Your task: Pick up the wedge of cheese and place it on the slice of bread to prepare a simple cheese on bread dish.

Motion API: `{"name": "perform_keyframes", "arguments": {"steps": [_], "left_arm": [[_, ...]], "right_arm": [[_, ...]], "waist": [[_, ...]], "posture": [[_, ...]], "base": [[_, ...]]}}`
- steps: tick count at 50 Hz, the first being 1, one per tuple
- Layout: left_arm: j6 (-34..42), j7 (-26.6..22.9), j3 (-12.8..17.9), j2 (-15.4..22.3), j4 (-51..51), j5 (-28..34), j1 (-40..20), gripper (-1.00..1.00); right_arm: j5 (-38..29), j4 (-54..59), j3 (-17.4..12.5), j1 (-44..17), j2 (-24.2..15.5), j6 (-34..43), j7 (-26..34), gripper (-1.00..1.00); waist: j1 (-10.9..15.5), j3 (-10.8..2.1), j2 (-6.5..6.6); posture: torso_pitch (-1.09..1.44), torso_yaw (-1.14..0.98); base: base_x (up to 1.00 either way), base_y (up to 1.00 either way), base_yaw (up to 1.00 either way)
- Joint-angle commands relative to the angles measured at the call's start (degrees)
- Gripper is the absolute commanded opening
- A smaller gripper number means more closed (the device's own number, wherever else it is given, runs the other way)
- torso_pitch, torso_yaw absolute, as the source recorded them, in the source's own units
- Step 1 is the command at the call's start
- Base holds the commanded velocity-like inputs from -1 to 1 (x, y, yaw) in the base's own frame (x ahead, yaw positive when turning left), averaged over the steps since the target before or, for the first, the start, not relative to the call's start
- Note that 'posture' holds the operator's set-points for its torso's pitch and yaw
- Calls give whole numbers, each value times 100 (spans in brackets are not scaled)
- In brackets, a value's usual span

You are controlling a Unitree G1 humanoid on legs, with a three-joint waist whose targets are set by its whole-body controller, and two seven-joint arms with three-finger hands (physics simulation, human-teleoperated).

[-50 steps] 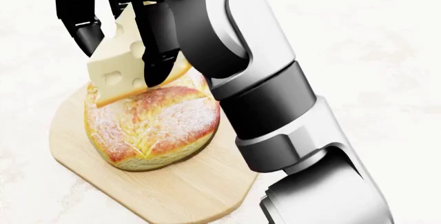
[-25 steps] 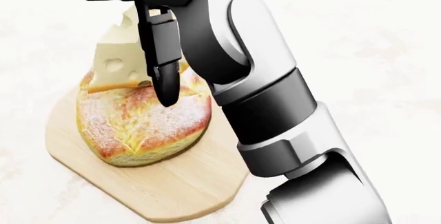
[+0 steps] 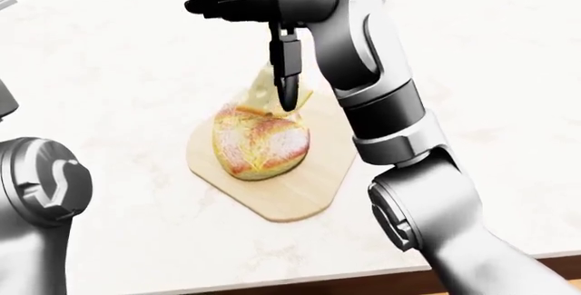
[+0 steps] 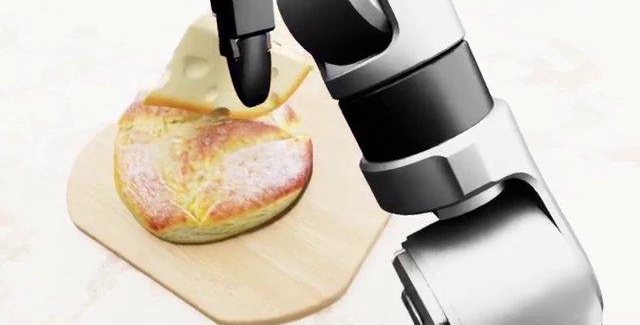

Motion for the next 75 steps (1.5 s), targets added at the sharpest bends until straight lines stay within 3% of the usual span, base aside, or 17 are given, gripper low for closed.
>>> {"name": "perform_keyframes", "arguments": {"steps": [1,16,31,60,75], "left_arm": [[-161,-2,36,73,-145,17,-209,100],[-149,-19,16,62,-91,66,-315,100],[-107,-42,36,75,-146,90,-327,100],[-30,-127,-92,-85,-68,290,-654,100],[16,-147,-163,-215,62,407,-1007,100]], "right_arm": [[34,-168,-76,-250,-57,-4,-87,100],[299,49,-238,-798,-404,109,-111,100],[712,371,-388,-1055,-761,163,-530,100],[1875,1977,-881,-2197,-2175,-73,-2243,100],[2287,2081,-970,-2426,-2517,41,-2879,100]], "waist": [[-6,-188,47],[-36,-160,42],[-42,-133,27],[58,-101,-99],[132,-82,-188]], "posture": [[0,0],[0,0],[0,0],[0,0],[0,0]], "base": [[0,0,0],[0,0,0],[0,0,0],[0,0,0],[0,0,0]]}}
